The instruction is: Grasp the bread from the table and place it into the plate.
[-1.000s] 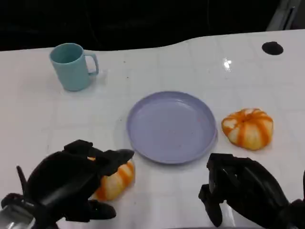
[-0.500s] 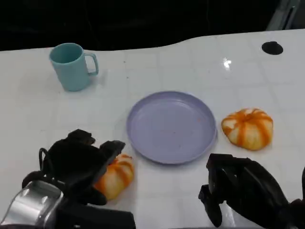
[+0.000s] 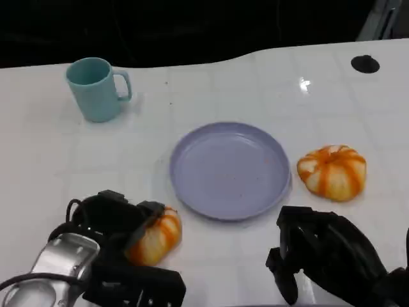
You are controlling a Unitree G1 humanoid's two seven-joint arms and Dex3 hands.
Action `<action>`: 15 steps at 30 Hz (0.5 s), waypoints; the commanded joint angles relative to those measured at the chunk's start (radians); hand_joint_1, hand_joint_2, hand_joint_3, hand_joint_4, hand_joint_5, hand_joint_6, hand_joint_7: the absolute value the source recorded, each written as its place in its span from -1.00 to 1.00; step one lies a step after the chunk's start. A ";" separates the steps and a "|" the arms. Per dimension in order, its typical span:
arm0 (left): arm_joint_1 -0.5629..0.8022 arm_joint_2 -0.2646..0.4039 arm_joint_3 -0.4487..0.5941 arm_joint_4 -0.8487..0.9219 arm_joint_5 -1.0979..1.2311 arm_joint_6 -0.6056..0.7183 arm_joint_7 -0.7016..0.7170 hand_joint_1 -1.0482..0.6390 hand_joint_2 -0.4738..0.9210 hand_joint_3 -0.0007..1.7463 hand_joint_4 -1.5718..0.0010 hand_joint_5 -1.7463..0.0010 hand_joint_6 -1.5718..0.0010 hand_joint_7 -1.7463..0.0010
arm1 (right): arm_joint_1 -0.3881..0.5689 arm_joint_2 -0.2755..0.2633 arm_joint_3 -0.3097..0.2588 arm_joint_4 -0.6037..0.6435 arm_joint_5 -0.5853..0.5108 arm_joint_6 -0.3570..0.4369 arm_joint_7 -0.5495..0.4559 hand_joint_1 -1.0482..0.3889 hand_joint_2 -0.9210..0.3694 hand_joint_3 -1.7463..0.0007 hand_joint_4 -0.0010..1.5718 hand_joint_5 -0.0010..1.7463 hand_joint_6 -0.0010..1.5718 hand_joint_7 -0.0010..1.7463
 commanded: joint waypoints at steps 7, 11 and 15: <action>-0.006 0.007 0.002 0.167 -0.102 -0.071 0.243 -0.37 1.00 -0.97 0.52 0.68 0.56 0.93 | 0.003 -0.013 -0.013 -0.016 0.013 0.004 0.004 -0.84 -1.00 0.63 0.57 0.84 0.34 0.66; -0.025 0.020 -0.011 0.243 -0.095 -0.129 0.395 -0.12 1.00 -0.70 -0.04 -0.23 -0.32 0.79 | 0.004 -0.015 -0.013 -0.015 0.010 -0.004 0.006 -0.83 -1.00 0.63 0.57 0.85 0.33 0.67; -0.046 0.026 -0.034 0.303 -0.077 -0.147 0.483 -0.13 1.00 -0.58 -0.04 -0.76 -0.48 0.63 | 0.005 -0.015 -0.011 -0.017 0.005 -0.007 0.004 -0.83 -1.00 0.62 0.57 0.85 0.33 0.68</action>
